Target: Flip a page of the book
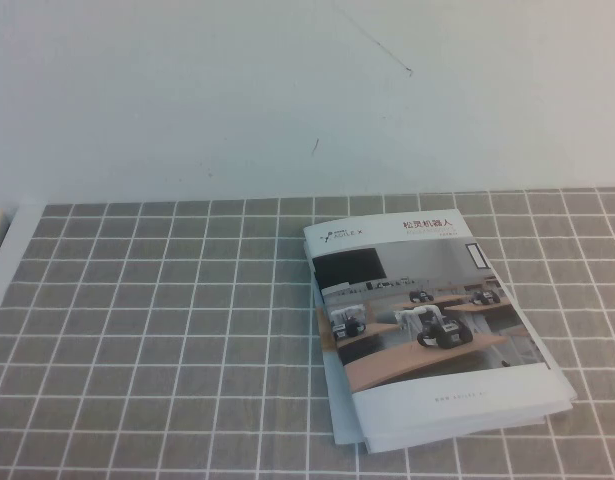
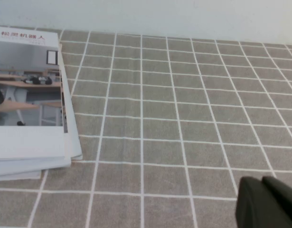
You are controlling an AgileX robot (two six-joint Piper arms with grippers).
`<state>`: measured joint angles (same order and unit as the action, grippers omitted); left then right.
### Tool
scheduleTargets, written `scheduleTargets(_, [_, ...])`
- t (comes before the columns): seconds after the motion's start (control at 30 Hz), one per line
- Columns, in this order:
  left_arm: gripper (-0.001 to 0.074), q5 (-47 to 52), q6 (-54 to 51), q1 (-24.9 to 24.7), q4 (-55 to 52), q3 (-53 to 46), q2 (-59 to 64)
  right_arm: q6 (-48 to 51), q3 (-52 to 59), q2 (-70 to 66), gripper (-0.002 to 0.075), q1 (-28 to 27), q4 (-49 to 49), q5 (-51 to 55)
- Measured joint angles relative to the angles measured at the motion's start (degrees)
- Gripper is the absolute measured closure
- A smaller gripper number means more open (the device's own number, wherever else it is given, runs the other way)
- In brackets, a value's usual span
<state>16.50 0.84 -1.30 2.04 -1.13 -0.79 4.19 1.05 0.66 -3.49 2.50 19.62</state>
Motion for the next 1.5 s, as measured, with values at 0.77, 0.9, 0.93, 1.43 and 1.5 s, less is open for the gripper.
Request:
scheduleTargets(0.77, [0.0738,-50.4,0.0,0.0,-3.0,-0.1,0.0,0.0,0.6,0.0,0.0729,0.0,0.0,-48.5])
scheduleTargets(0.9, [0.0738,-55.3,1.6,0.0,-2.7,-0.1,0.0,1.8,0.6,0.0,0.0729,0.0,-2.2,-53.5])
scheduleTargets(0.93, [0.0738,-56.4,1.8,0.0,-2.7,-0.1,0.0,2.0,0.6,0.0,0.0729,0.0,-2.8,-53.8])
scheduleTargets(1.43, [0.0738,-14.4,20.0,0.0,-22.3,20.5,5.0,2.9,-22.8,-1.7,0.0729,0.0,-4.6,-9.8])
scheduleTargets(1.5, [0.0738,-10.4,21.3,0.0,-22.6,23.6,8.4,2.9,-27.2,-5.2,0.0729,0.0,-4.6,-2.1])
